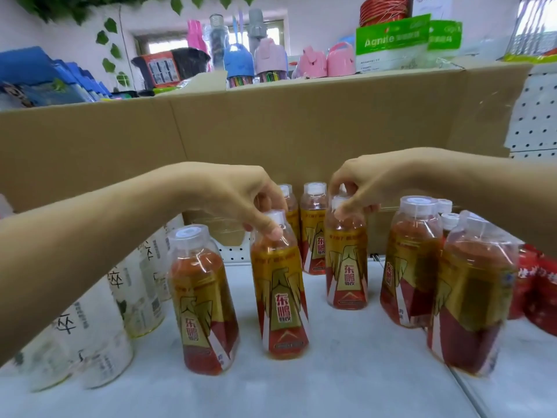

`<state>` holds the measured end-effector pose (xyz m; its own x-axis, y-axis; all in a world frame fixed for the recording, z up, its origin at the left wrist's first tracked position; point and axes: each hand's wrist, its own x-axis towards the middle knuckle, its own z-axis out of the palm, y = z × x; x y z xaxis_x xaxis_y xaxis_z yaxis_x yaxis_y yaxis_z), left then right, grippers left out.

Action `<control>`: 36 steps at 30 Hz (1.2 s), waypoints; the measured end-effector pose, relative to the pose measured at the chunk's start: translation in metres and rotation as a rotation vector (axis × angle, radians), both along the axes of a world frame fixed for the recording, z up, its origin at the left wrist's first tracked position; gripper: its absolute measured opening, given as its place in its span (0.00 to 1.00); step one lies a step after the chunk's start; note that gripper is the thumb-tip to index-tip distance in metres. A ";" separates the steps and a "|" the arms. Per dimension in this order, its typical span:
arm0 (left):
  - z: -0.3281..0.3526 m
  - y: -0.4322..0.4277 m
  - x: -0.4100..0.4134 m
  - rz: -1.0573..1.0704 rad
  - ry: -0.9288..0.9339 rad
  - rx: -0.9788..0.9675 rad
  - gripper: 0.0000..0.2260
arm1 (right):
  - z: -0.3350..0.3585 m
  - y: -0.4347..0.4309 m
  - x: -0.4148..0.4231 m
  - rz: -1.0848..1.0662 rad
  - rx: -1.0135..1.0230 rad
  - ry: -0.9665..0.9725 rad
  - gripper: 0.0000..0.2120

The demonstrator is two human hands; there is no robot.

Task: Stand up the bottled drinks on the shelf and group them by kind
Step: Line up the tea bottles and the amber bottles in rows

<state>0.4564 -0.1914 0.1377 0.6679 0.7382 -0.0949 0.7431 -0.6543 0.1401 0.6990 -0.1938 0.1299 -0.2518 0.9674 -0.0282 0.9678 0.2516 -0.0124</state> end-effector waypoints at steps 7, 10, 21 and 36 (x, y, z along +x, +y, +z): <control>-0.007 0.040 0.020 0.068 0.060 0.203 0.24 | -0.008 0.018 -0.017 -0.014 0.038 0.059 0.23; -0.009 0.051 0.023 0.083 0.053 0.200 0.23 | -0.013 0.024 -0.019 -0.020 0.081 0.085 0.24; -0.020 0.052 0.023 0.076 -0.015 0.205 0.25 | -0.024 0.011 -0.023 -0.050 0.110 0.144 0.35; -0.080 -0.053 -0.074 0.322 -0.834 0.028 0.18 | -0.006 -0.063 0.032 -0.149 -0.104 0.092 0.12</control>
<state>0.3821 -0.2441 0.0577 0.2716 0.8965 0.3500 0.5552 -0.4430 0.7039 0.7311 -0.2567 0.1244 -0.1120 0.9872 -0.1138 0.9878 0.0981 -0.1213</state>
